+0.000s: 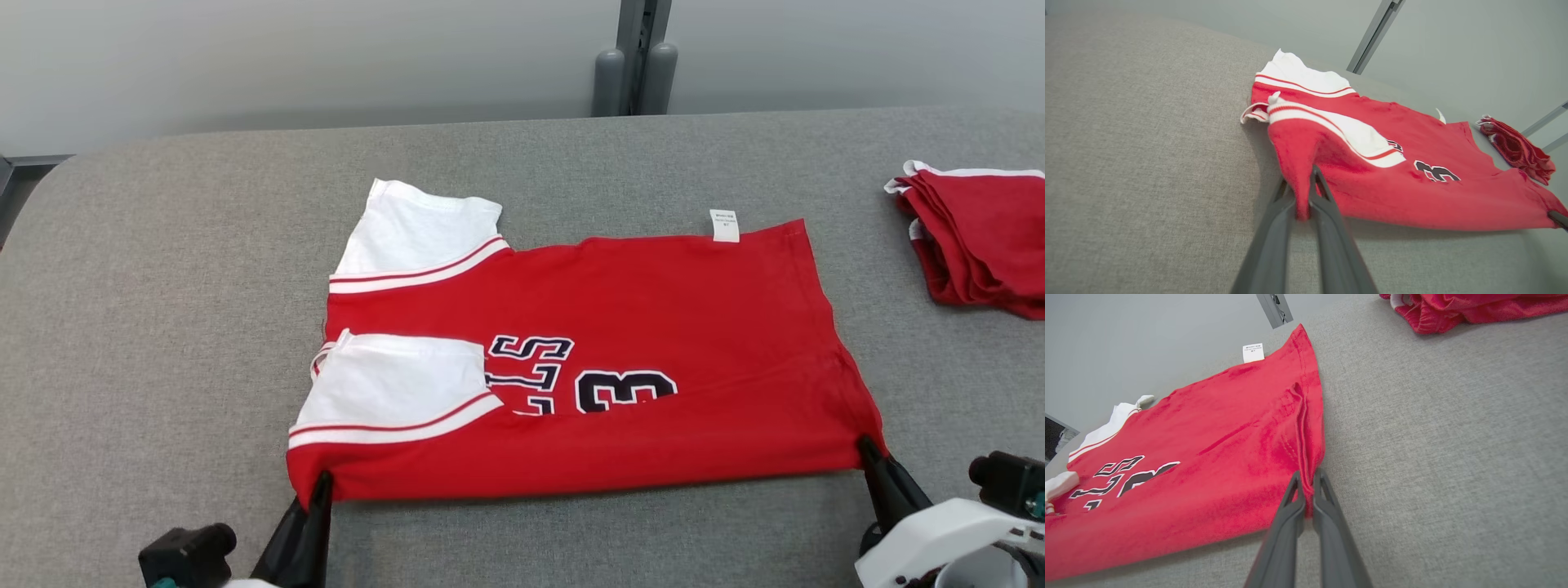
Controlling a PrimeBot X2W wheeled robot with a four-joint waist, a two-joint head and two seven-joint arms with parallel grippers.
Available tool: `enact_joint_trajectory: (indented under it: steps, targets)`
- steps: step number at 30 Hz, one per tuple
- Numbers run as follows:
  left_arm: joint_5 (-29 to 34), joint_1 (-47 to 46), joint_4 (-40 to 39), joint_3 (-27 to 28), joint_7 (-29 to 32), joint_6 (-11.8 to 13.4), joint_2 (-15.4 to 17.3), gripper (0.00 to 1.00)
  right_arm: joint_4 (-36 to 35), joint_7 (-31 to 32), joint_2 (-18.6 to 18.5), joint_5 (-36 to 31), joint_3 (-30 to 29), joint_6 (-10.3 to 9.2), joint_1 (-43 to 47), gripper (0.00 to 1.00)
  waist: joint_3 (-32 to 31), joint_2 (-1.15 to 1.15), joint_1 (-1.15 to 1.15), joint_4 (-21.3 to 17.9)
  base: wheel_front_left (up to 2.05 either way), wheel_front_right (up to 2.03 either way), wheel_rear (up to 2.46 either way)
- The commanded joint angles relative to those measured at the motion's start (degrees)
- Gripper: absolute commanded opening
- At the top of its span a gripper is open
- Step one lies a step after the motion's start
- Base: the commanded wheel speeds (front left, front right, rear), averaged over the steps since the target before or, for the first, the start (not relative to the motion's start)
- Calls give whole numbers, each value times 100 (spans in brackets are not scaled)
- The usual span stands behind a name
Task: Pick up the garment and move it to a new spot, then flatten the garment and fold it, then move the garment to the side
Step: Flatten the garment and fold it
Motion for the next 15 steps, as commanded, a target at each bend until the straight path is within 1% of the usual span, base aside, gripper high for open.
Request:
enact_joint_trajectory:
  steps: [1,4,8,15]
  targets:
    - [-12,52,-43,18,2,20,40,0,-65,33,-40,-4,-36,1,79,0,11,0,0,-7,0,0,0]
    - [-54,384,-213,-43,102,74,27,0,-490,238,-10,-21,-120,1,436,0,39,0,0,-13,0,0,0]
    - [-122,694,-313,-46,151,166,-4,0,-827,396,15,42,-190,1,823,0,42,0,0,-14,0,0,0]
    - [-154,971,-295,-119,412,268,53,0,-979,471,24,155,-246,1,1109,0,83,0,0,-54,0,0,0]
